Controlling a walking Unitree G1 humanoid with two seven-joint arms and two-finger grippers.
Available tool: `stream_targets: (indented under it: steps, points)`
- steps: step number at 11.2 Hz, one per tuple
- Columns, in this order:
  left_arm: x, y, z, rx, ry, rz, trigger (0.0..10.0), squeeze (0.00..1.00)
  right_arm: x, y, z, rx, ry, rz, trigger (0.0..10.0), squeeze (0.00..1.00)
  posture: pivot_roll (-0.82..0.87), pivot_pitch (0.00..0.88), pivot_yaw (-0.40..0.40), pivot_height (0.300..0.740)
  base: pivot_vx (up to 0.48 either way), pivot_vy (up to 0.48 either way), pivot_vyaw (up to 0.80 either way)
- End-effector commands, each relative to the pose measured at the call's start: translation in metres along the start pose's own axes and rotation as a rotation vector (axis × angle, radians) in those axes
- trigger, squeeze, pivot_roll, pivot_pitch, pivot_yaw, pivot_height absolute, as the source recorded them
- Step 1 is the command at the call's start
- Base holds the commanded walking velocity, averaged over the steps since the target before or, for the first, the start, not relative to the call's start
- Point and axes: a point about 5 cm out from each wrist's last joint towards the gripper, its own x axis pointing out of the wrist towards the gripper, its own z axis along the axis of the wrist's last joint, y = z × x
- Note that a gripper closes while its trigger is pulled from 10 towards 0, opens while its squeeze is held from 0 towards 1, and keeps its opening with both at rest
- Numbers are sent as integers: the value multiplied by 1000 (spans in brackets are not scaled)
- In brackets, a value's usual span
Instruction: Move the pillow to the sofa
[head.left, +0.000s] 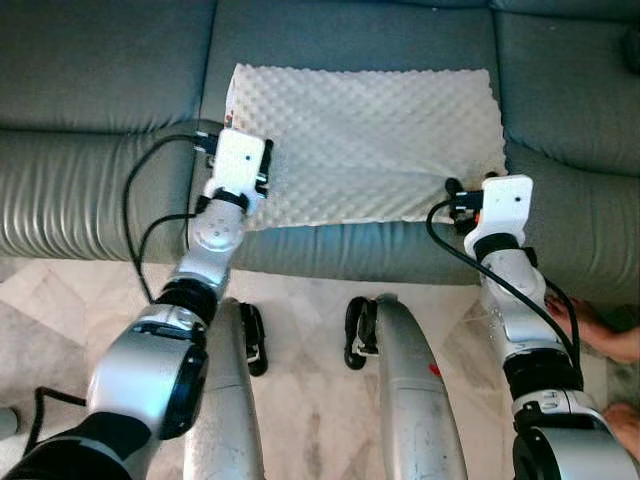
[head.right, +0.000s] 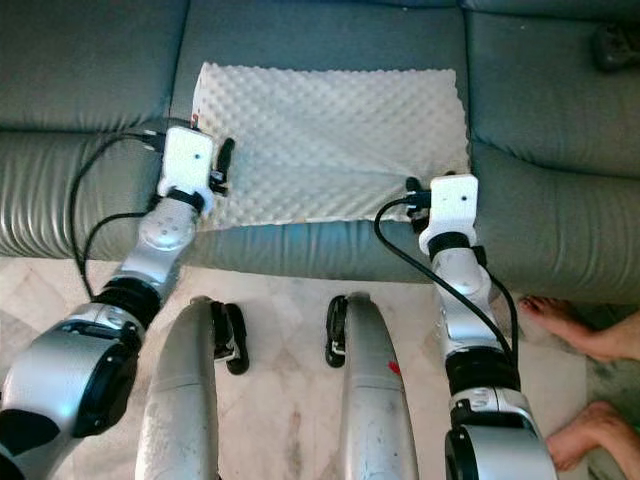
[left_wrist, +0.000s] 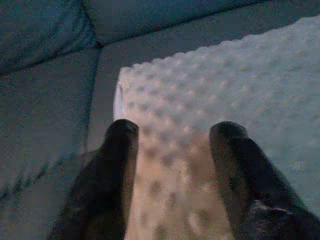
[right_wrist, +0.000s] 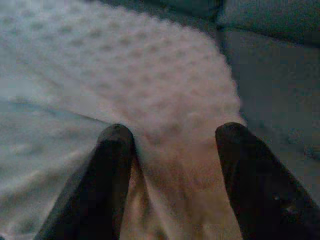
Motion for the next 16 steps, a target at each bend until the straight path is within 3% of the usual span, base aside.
stream_targets:
  steps: [1,4,7,8,11,13,14,15,16]
  points:
    - [-9,2,-12,12,27,9,10000,1000,-7,-5,-5,11,4,-39,10000,1000,-104,375,16,651,0,0,0]
    - [-15,22,-7,8,-53,64,10000,1000,-8,11,5,49,-50,-9,10000,1000,-93,284,14,651,0,0,0]
    - [-65,25,-36,25,-28,67,10000,1000,-36,36,-5,131,-18,74,10000,1000,-38,187,1,651,0,0,0]
    - [-90,24,-50,35,25,111,10000,1000,-59,46,-15,155,20,105,10000,1000,-28,144,-5,651,0,0,0]
    - [-147,16,-66,35,159,163,10000,1000,-109,45,-37,138,140,82,10000,1000,-30,96,-5,651,0,0,0]
    - [-158,16,-69,42,207,199,10000,1000,-115,42,-37,133,159,54,10000,1000,-35,82,-6,651,0,0,0]
    - [-157,19,-68,53,226,197,10000,180,-114,45,-32,147,148,101,10000,620,-32,70,-6,651,0,0,0]
    - [-156,18,-67,48,233,179,10000,0,-113,45,-29,136,126,123,10000,0,-29,65,-7,651,0,0,0]
    - [-154,14,-65,29,236,174,10000,0,-105,47,-29,150,134,108,10000,0,-25,57,-8,671,0,0,0]
